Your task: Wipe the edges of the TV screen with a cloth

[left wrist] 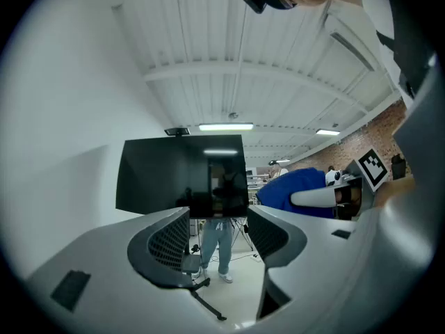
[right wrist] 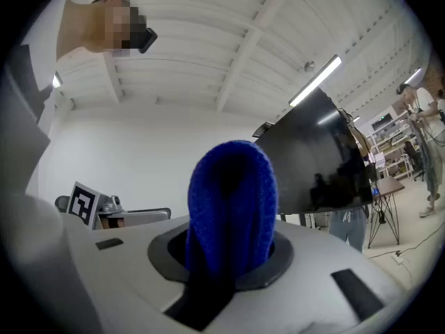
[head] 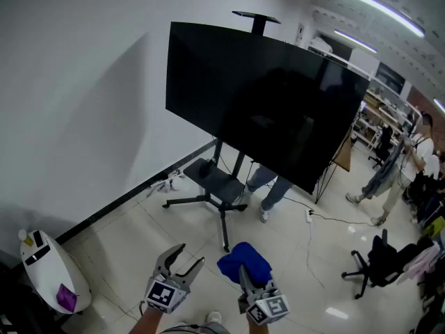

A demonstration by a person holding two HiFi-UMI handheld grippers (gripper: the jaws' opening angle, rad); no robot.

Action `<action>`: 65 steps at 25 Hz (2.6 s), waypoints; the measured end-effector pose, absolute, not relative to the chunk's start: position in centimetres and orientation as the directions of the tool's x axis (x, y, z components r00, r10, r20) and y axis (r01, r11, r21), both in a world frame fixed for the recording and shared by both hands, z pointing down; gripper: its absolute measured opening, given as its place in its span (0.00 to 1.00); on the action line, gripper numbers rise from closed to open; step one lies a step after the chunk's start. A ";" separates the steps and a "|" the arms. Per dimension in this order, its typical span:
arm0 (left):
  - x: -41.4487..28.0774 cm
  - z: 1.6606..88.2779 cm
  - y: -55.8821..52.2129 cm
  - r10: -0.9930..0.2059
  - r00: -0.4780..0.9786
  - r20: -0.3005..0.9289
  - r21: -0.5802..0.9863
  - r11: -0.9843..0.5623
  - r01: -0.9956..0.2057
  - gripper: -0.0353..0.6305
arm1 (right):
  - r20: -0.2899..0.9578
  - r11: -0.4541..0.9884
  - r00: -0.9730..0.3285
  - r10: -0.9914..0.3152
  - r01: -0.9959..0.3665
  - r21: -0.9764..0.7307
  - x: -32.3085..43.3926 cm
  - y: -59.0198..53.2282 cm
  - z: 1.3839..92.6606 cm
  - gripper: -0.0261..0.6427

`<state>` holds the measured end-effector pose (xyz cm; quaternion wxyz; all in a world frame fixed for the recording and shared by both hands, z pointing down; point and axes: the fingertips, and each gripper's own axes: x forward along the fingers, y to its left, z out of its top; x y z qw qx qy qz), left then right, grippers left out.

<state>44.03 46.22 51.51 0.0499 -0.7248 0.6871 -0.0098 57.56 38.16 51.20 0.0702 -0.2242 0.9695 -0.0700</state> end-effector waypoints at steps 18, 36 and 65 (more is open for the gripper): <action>41.6 51.8 32.8 -0.988 -0.154 0.031 -0.127 0.149 -0.981 0.41 | -0.090 0.939 -0.951 -0.295 -0.271 -0.209 55.1 21.1 53.5 0.20; 18.3 52.5 21.7 -0.998 -0.012 -0.055 -0.039 0.014 -0.999 0.41 | -0.042 0.883 -0.900 -0.434 -0.416 -0.216 32.8 11.7 54.3 0.20; 5.1 47.1 -13.0 -0.941 0.327 -0.083 -0.053 -0.324 -0.945 0.41 | -0.202 0.846 -0.825 -0.528 -0.492 -0.204 18.5 -14.7 53.7 0.20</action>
